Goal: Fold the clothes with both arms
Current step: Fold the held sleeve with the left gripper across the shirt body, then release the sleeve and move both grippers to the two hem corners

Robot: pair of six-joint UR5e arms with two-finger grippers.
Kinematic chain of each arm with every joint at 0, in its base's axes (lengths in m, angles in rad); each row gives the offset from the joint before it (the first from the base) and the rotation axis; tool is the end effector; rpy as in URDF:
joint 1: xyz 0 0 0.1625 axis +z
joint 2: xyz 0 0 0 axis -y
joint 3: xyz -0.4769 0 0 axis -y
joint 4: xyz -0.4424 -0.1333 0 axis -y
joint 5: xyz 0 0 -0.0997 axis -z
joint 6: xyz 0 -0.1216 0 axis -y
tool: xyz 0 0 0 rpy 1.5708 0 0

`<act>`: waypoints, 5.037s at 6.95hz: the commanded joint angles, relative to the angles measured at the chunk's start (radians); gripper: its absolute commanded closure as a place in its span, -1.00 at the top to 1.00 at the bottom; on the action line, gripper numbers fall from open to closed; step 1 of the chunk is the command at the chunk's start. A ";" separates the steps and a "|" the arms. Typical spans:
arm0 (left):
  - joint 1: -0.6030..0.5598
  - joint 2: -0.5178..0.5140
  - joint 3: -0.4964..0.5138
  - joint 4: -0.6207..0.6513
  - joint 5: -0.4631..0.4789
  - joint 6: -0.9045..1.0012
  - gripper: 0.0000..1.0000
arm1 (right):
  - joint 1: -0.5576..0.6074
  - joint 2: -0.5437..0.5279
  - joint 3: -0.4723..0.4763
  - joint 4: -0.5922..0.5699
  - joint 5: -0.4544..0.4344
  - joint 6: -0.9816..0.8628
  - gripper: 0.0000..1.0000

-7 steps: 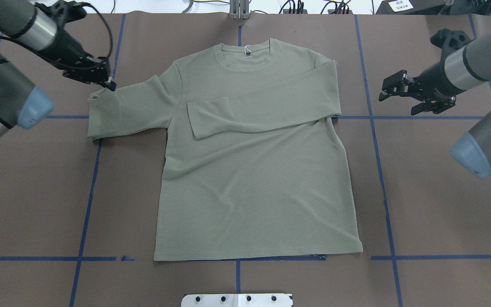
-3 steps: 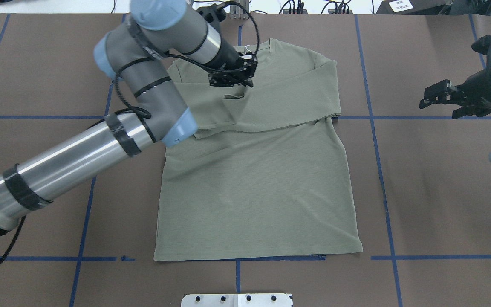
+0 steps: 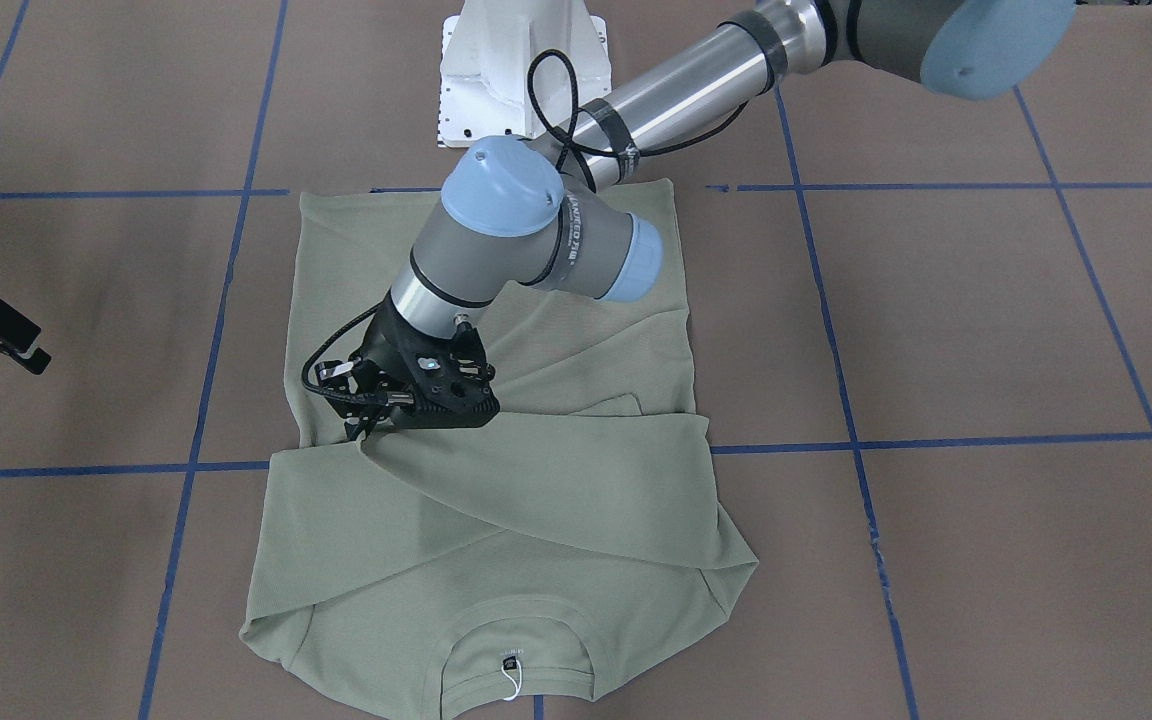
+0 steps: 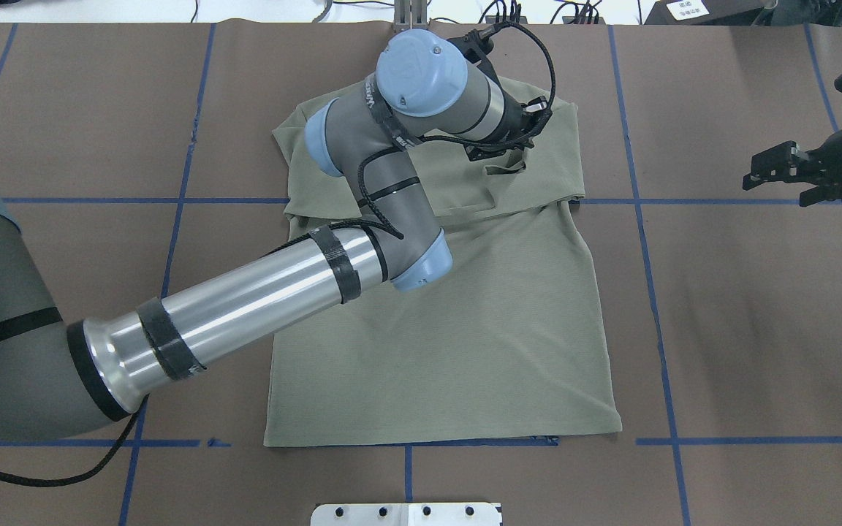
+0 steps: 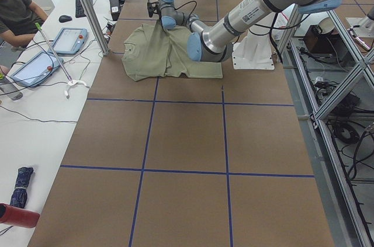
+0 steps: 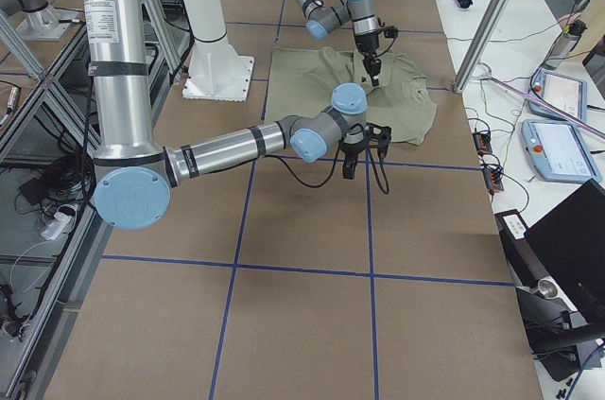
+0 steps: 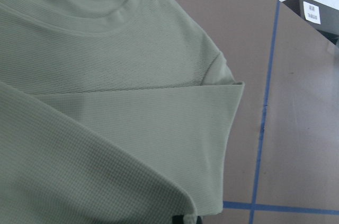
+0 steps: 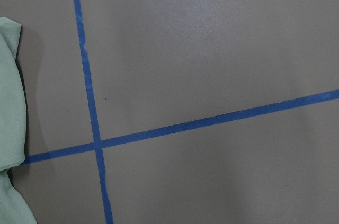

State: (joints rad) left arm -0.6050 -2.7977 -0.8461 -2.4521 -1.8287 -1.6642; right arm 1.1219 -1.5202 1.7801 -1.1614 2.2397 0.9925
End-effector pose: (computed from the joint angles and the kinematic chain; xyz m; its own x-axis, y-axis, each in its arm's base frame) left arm 0.7403 -0.6363 0.0343 0.1204 -0.1929 -0.9738 0.3566 0.9239 -0.1389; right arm -0.2035 -0.5558 0.5381 0.5801 0.2161 0.7854 -0.2660 0.9616 -0.0681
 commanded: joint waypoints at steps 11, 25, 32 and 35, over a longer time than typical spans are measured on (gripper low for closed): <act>-0.062 0.498 -0.559 0.071 -0.208 0.067 0.33 | -0.682 -0.057 0.322 -0.007 -0.513 0.768 0.98; -0.082 0.621 -0.660 0.062 -0.219 0.064 0.36 | -1.036 -0.112 0.348 -0.185 -0.848 1.098 -1.00; 0.218 0.909 -1.184 0.539 0.166 -0.067 0.35 | -0.988 -0.144 0.420 -0.182 -0.782 1.088 -1.00; 0.450 1.017 -1.245 0.671 0.371 -0.215 0.34 | -0.990 -0.138 0.420 -0.181 -0.786 1.088 -1.00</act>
State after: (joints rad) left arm -0.2201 -1.8163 -2.0754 -1.8115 -1.5083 -1.8445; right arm 0.1333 -1.6612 2.1992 -1.3435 1.4559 2.0801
